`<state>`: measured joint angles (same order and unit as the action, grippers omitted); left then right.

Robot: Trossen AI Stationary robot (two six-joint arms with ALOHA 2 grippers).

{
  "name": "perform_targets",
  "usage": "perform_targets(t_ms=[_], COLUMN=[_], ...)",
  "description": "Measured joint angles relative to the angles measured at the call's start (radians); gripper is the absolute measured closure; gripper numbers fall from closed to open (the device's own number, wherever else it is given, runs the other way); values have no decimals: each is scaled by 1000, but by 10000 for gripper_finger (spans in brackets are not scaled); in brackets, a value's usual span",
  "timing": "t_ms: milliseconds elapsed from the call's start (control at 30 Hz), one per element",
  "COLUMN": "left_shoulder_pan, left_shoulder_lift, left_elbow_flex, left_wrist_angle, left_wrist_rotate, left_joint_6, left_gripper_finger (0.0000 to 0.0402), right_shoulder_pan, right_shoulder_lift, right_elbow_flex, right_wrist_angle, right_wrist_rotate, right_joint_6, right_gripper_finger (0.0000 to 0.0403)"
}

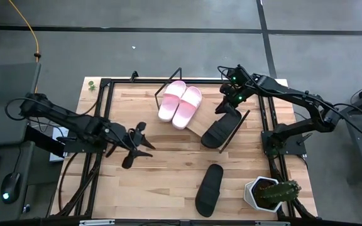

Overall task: Pick and place slides into the shelf
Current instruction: Put the black slipper on the shelf

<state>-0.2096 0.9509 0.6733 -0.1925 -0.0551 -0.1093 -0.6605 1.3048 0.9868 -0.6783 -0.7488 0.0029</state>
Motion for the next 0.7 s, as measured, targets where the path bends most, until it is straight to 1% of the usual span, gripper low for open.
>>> perform_targets(t_ms=[67,233,300,400,467,600,700], left_shoulder_pan=[0,0,0,0,0,-1,0], left_shoulder_lift=[38,88,99,113,120,122,122], left_elbow_flex=[1,0,0,1,1,1,1], left_wrist_angle=[40,55,91,144,169,175,175], left_wrist_rotate=[4,9,34,102,139,149,141], left_joint_6=[16,31,45,70,86,104,106], left_gripper_finger=[273,273,273,273,273,273,273], right_shoulder_pan=[0,0,2,13,23,68,124], right_shoulder_lift=[0,0,-2,-3,-3,-3,-3], right_elbow_flex=[0,0,0,0,0,0,0], right_wrist_angle=[8,11,11,13,14,24,52], right_wrist_rotate=[-6,-15,-19,-25,-46,-58,-58], right_joint_6=[0,27,32,40,46,67,91], right_gripper_finger=[292,292,292,292,292,292,292])
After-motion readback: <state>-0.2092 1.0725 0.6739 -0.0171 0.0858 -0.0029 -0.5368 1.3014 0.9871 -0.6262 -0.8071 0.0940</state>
